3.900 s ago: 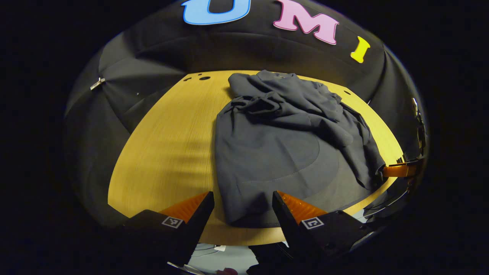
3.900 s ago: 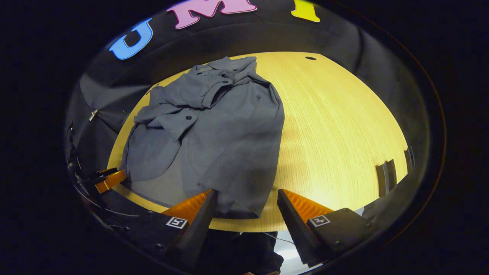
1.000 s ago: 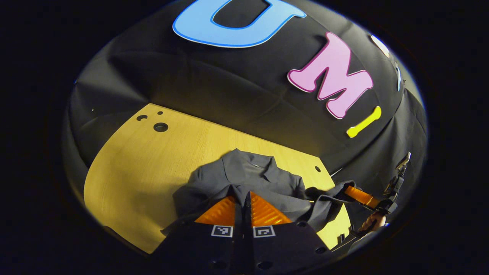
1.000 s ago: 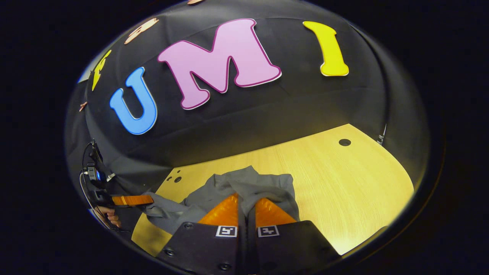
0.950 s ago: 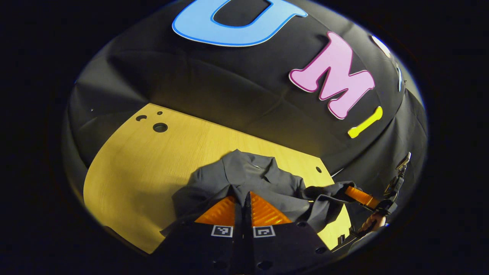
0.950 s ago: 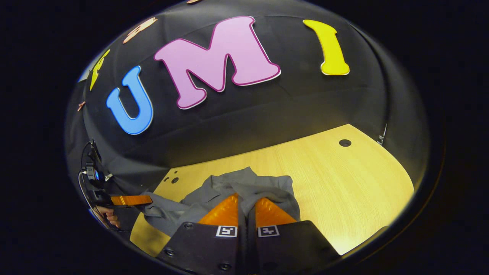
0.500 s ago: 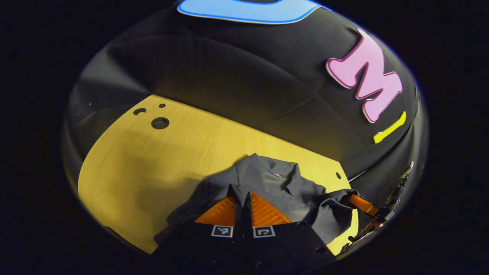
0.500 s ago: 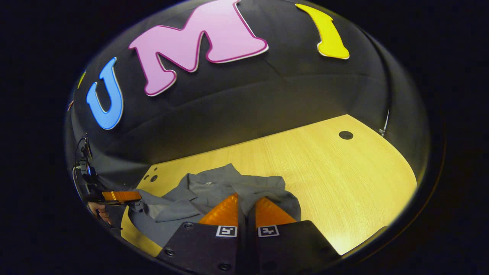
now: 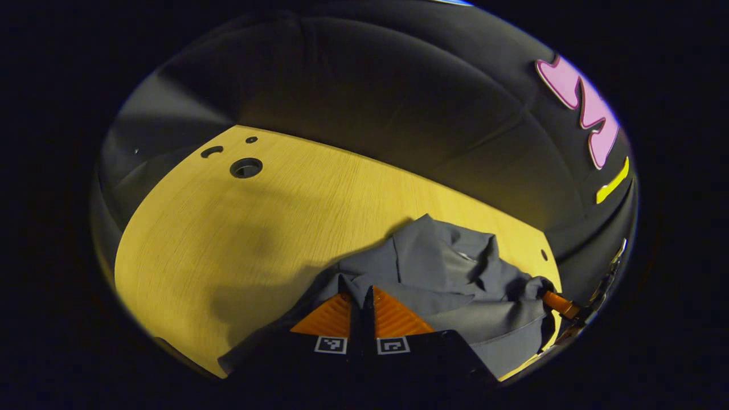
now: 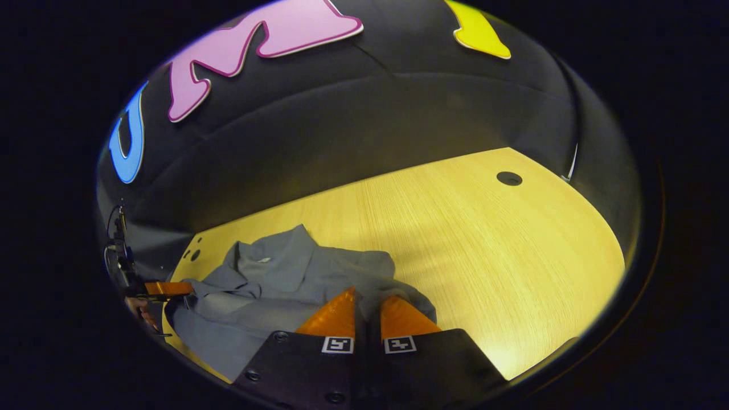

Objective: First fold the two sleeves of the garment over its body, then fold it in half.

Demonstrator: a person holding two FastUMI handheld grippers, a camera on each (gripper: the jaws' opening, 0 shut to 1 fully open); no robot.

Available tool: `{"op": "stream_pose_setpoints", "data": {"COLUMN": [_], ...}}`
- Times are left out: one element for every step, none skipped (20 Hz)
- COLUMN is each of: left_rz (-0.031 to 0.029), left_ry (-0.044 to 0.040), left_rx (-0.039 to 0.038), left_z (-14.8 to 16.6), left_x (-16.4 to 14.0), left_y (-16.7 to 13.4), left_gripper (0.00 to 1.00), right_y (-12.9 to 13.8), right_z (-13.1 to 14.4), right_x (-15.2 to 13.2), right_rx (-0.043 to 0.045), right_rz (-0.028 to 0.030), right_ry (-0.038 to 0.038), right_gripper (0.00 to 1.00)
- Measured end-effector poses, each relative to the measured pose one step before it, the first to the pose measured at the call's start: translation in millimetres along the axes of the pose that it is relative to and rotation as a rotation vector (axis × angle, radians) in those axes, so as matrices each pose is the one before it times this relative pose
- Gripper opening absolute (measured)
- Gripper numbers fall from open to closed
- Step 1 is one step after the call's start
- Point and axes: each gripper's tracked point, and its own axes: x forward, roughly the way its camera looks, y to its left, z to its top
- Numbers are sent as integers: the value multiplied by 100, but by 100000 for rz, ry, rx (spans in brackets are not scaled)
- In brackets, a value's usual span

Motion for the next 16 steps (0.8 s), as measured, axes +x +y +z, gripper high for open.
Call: {"op": "stream_pose_setpoints", "data": {"left_rz": [1354, 1436, 1324, 796, 1034, 7, -1385, -2027, -1203, -1150, -746, 395, 686, 517, 678, 965], "left_ry": [1242, 1820, 1617, 78, -2072, 298, 1147, 452, -699, -722, -1000, -1322, -997, -839, -1363, -1394], "left_rx": [1346, 1315, 1311, 1258, 1183, 1155, 780, 389, 1124, 1837, 2014, 2198, 2159, 2172, 2231, 1136], "left_z": [-318, -448, -561, 12, 346, -59, -435, -27, 36, 26, -60, 50, -104, -126, -130, 88], "left_x": [736, 627, 478, 149, 77, 305, -199, -257, -103, -316, -527, -491, -533, -692, -907, -814], "left_y": [116, 198, 138, -68, 3, -78, -589, -835, -563, -610, -664, -497, -174, -253, -201, 30], "left_gripper": [5, 5, 5, 5, 6, 8, 9, 23, 38, 52, 66, 81, 95, 96, 95, 96], "right_y": [-254, -240, -238, 1, 7, 24, -39, 1, 92, 86, 391, 479, 84, -59, -72, 109], "right_z": [-552, -642, -724, -513, -249, 133, 21, -19, 72, 205, 514, 389, 56, 377, 122, 169], "right_x": [568, 578, 607, 447, 241, 111, -10, 54, -460, -355, -737, -579, -560, -920, -564, -754], "right_rx": [-174, 316, 806, 784, 312, 862, 1177, 1401, 1152, 66, 45, -334, -1340, -1721, -1284, -440], "right_rz": [-548, -562, -969, 81, 297, 400, 5, 588, 449, 109, 1705, 2032, 361, -353, -596, -136], "right_ry": [1286, 2055, 2334, 1954, 943, -261, 452, 705, 304, -282, -1214, -1257, -865, -960, -329, -595], "right_gripper": [5, 5, 5, 5, 5, 6, 8, 8, 15, 26, 51, 75, 100, 97, 97, 97]}}
